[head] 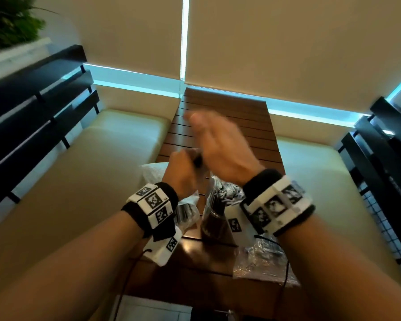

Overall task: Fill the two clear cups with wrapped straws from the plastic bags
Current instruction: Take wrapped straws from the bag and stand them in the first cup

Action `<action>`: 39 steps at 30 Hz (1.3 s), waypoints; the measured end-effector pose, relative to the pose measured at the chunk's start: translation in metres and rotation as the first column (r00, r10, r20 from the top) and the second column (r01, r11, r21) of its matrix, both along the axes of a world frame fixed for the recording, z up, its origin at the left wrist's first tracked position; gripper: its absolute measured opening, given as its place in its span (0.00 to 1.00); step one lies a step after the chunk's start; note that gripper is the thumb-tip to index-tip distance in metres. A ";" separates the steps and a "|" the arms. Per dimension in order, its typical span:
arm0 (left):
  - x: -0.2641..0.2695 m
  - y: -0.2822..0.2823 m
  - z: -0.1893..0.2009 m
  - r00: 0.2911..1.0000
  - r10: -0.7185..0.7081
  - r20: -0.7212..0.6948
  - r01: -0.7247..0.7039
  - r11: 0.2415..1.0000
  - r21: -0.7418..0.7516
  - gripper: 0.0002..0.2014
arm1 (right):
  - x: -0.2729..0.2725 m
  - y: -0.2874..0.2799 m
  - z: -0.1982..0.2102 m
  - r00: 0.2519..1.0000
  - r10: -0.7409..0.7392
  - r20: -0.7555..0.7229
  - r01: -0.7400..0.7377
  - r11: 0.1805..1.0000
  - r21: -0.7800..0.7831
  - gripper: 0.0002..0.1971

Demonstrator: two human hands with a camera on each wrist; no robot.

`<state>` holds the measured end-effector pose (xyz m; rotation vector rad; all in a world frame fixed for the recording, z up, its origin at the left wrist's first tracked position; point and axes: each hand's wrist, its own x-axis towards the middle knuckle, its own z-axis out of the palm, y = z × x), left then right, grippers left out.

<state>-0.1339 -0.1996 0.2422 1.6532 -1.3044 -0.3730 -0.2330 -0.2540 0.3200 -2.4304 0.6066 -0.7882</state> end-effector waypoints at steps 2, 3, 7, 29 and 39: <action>-0.007 -0.006 -0.004 0.999 -0.038 -0.031 0.037 0.999 -0.012 0.31 | 0.001 0.004 -0.017 0.996 0.064 -0.058 -0.063 0.998 0.010 0.29; -0.009 -0.009 -0.010 1.000 -0.010 -0.024 0.010 1.000 -0.008 0.27 | -0.003 0.002 -0.025 0.997 0.070 -0.011 -0.070 0.997 0.044 0.29; -0.002 -0.016 -0.020 0.961 0.176 -0.214 -0.187 0.982 -0.035 0.18 | -0.036 -0.026 -0.063 0.990 -0.141 0.011 0.141 0.990 -0.006 0.35; -0.050 -0.045 -0.080 0.800 0.209 -0.563 -0.177 0.978 0.112 0.18 | -0.073 -0.027 -0.179 0.918 -0.350 -0.186 0.390 0.880 0.270 0.43; -0.035 -0.036 -0.046 0.999 0.038 0.007 -0.037 0.998 -0.047 0.46 | -0.073 -0.027 -0.190 0.891 -0.386 -0.240 0.437 0.872 0.219 0.39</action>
